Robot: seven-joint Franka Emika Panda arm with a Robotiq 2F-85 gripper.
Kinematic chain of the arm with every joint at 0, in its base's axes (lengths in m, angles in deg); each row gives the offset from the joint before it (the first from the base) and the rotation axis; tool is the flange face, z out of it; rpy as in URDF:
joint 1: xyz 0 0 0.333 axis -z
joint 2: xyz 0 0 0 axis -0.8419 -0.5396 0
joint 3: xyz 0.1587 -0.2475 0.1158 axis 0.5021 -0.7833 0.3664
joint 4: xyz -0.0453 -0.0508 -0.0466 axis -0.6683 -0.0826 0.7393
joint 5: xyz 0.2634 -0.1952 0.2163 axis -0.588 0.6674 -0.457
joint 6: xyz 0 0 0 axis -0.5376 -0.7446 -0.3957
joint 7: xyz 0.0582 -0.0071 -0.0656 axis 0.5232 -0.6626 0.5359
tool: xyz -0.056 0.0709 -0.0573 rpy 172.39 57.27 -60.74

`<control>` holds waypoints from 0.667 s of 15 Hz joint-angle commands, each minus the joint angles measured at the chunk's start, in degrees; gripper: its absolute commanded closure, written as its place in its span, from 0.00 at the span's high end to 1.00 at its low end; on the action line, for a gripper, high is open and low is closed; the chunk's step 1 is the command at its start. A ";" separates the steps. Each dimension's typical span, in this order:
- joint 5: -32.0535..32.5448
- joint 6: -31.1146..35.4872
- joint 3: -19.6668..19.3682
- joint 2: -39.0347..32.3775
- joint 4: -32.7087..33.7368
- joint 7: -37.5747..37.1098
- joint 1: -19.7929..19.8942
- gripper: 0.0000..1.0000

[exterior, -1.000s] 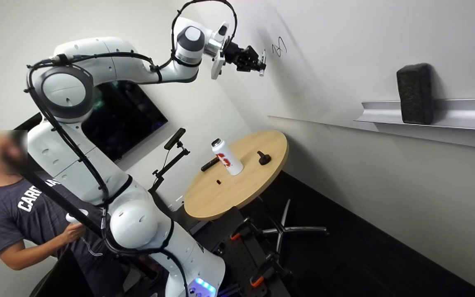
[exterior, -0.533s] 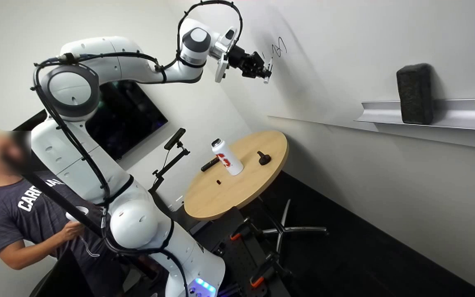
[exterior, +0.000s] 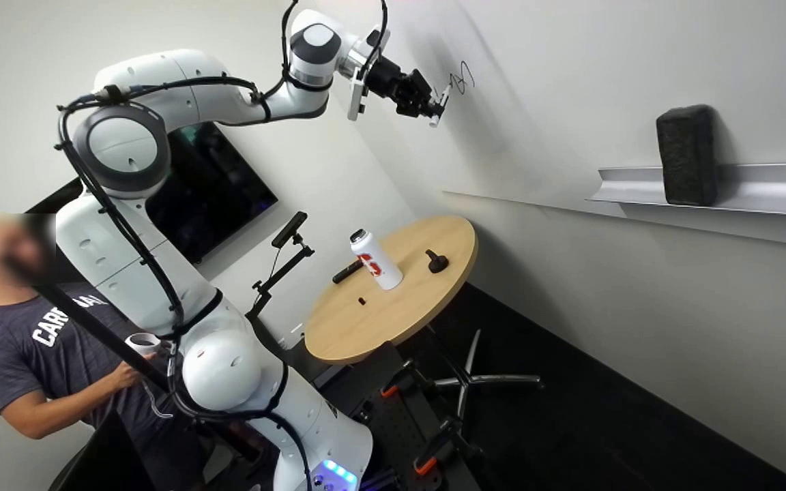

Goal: Scribble on the whiteboard with the black marker

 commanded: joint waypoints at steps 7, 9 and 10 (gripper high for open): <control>1.33 -3.64 -0.43 -7.20 10.72 2.56 -2.45 0.05; 1.19 -3.56 -0.25 -7.41 11.03 3.19 -3.10 0.05; 1.13 -3.54 -0.15 -7.55 11.29 3.56 -3.46 0.05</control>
